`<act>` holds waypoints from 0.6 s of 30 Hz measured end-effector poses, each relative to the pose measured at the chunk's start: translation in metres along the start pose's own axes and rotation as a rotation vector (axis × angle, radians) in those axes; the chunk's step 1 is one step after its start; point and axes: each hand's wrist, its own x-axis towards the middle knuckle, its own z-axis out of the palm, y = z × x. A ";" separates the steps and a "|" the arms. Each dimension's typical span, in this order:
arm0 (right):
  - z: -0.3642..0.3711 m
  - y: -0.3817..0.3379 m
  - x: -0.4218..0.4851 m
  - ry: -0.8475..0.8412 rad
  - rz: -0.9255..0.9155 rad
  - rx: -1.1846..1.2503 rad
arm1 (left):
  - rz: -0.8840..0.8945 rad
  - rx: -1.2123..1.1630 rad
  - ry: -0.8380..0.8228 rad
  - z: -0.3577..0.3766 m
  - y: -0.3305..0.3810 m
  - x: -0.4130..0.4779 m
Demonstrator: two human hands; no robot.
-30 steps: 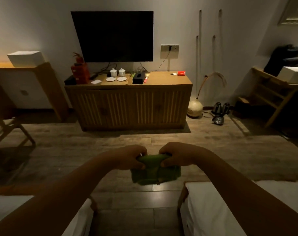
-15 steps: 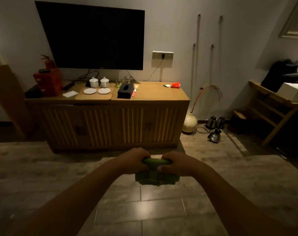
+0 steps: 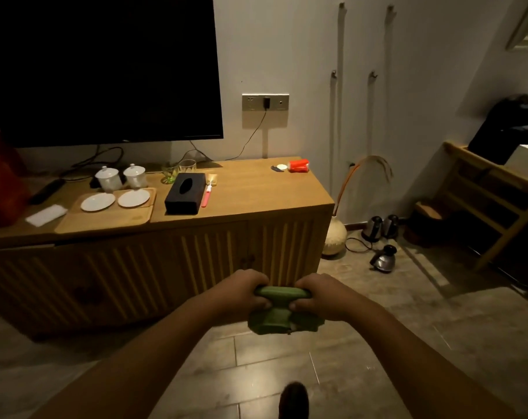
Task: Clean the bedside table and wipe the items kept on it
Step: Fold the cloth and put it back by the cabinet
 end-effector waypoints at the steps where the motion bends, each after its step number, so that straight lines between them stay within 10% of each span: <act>1: -0.014 0.015 0.031 0.011 -0.008 0.000 | -0.004 -0.012 0.000 -0.010 -0.006 0.033; 18: -0.187 0.131 0.363 0.012 0.001 0.072 | -0.158 -0.154 0.058 -0.148 -0.095 0.368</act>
